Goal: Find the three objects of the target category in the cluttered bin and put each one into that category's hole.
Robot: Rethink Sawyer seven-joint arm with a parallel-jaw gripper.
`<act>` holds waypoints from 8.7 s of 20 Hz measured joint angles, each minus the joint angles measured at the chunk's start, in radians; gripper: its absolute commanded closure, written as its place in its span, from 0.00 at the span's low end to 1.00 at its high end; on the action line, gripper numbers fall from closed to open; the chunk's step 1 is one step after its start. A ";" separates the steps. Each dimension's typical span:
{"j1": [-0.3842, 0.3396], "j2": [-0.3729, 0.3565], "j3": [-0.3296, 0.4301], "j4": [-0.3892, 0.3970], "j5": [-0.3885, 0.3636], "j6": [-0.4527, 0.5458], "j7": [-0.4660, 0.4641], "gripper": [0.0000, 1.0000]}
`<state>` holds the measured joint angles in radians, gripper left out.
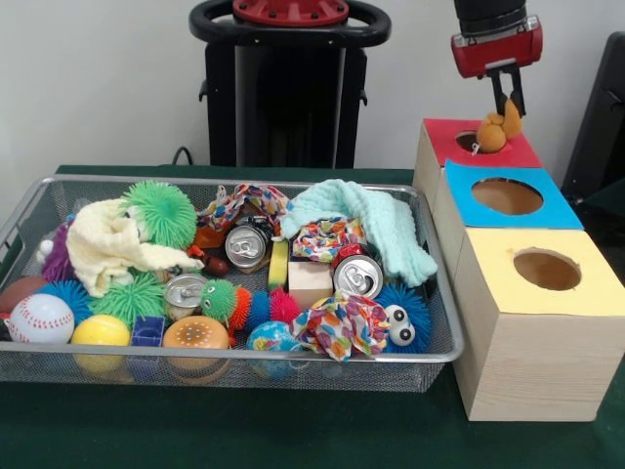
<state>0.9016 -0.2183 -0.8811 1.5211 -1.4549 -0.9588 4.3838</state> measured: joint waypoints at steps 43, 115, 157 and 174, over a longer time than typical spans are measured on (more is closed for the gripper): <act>-0.115 -0.033 0.076 0.000 -0.008 0.000 0.000 1.00; -0.290 -0.002 -0.084 0.000 -0.327 0.266 -0.029 0.00; -0.629 -0.108 0.111 -0.011 -0.327 0.399 -0.474 0.00; -0.730 -0.111 0.252 -0.019 -0.289 0.495 -0.609 0.00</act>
<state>0.1711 -0.3288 -0.6289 1.5024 -1.7437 -0.4638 3.7750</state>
